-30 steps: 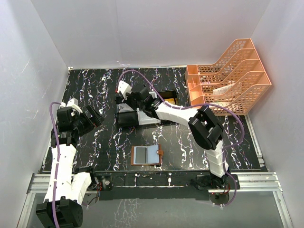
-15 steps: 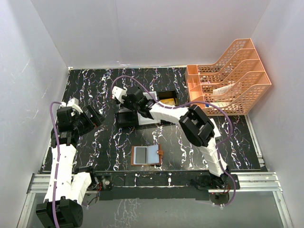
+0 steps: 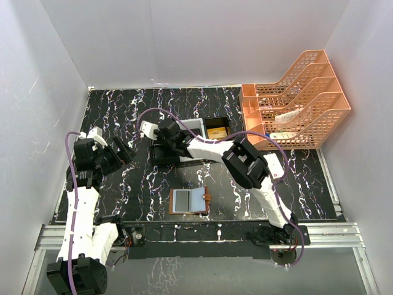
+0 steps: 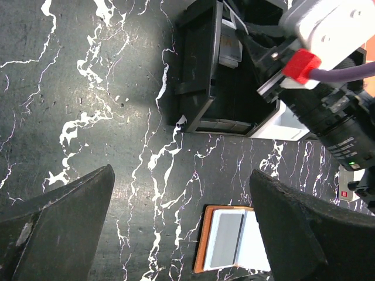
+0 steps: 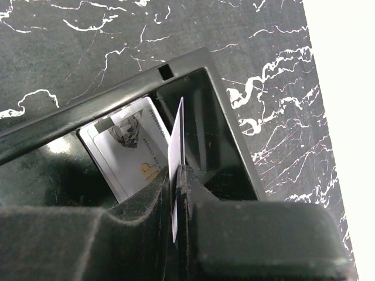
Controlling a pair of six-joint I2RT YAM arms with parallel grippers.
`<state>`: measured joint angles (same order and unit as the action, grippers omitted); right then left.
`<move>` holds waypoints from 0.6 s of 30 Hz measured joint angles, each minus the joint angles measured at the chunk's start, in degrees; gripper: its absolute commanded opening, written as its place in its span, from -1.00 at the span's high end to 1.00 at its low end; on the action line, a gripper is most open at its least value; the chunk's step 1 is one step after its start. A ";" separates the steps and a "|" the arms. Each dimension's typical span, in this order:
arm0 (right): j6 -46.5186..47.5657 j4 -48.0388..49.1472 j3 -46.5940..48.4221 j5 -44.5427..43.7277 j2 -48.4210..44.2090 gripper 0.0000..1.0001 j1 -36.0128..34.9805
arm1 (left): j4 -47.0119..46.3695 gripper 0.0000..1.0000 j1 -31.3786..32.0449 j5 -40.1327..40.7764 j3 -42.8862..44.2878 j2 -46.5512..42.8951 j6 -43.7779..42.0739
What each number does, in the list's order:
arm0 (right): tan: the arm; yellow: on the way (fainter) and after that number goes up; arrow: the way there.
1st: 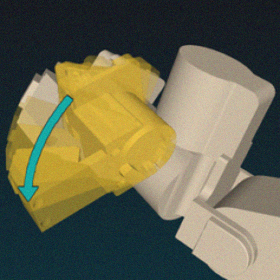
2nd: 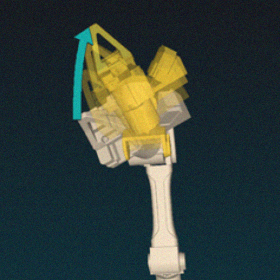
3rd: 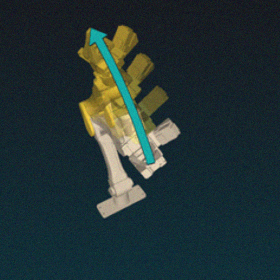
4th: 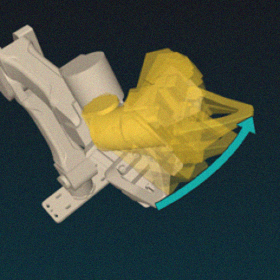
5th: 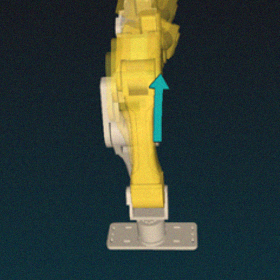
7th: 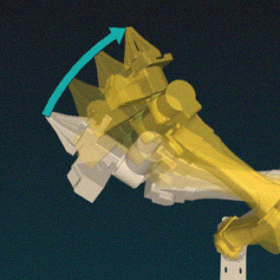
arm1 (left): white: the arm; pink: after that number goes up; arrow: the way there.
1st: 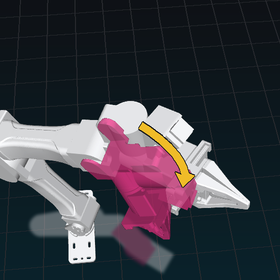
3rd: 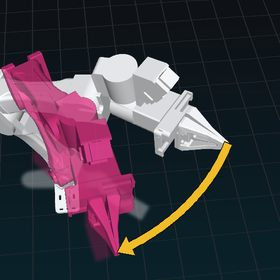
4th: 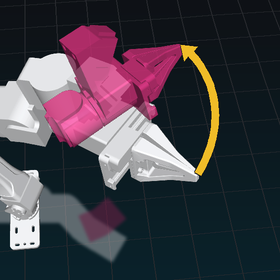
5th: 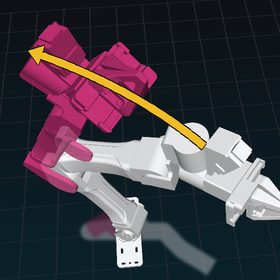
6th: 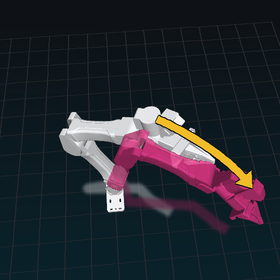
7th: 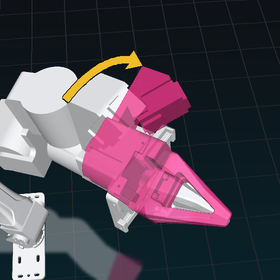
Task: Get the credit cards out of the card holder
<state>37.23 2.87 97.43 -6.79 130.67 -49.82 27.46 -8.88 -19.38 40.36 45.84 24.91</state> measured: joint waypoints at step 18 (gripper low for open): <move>3.43 2.23 -0.59 -1.25 0.96 0.38 -1.55 | -0.50 -0.97 0.00 -0.96 -0.09 -0.31 -0.28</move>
<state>40.66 5.10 96.84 -8.03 131.63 -51.37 26.96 -8.88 -20.34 40.27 45.54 24.62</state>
